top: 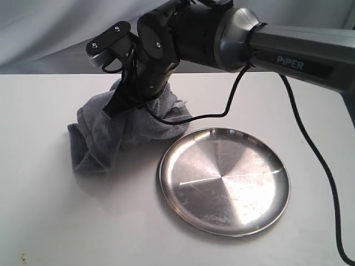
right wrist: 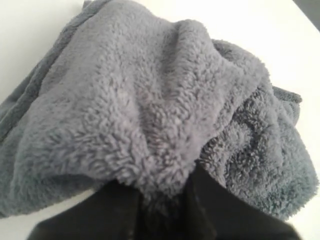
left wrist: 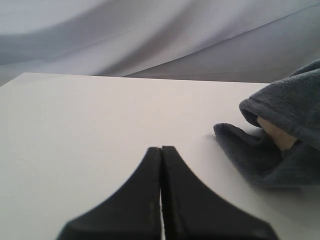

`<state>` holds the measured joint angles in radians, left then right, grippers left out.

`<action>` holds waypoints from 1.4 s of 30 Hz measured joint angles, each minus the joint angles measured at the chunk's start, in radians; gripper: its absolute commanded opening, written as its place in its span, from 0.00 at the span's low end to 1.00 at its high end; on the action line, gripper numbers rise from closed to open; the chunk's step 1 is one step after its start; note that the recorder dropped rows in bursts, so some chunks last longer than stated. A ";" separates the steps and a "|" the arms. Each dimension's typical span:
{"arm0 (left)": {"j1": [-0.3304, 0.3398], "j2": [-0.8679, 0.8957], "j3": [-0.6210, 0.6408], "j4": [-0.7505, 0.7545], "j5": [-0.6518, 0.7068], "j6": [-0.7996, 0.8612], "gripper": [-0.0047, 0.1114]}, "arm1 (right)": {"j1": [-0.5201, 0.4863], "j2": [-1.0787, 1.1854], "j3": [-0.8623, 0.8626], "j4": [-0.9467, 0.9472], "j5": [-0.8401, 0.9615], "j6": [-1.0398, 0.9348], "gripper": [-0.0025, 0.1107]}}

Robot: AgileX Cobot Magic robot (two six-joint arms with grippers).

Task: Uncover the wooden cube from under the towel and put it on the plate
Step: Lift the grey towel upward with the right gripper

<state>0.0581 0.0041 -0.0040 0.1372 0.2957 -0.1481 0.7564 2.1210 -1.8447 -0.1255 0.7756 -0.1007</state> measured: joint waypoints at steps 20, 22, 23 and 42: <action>0.000 0.000 0.000 0.000 0.000 0.000 0.04 | 0.000 -0.009 0.002 -0.060 -0.142 0.000 0.02; 0.000 0.000 0.000 0.000 0.000 0.000 0.04 | 0.000 -0.018 0.004 -0.060 -0.157 0.000 0.02; 0.000 0.000 0.000 0.000 0.000 0.000 0.04 | 0.000 -0.025 0.004 -0.060 -0.166 0.000 0.02; 0.000 0.000 0.000 0.000 0.000 0.000 0.04 | 0.000 -0.045 0.004 -0.062 -0.316 0.000 0.02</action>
<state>0.0581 0.0041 -0.0040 0.1372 0.2957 -0.1481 0.7564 2.0760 -1.8410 -0.1879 0.4599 -0.1007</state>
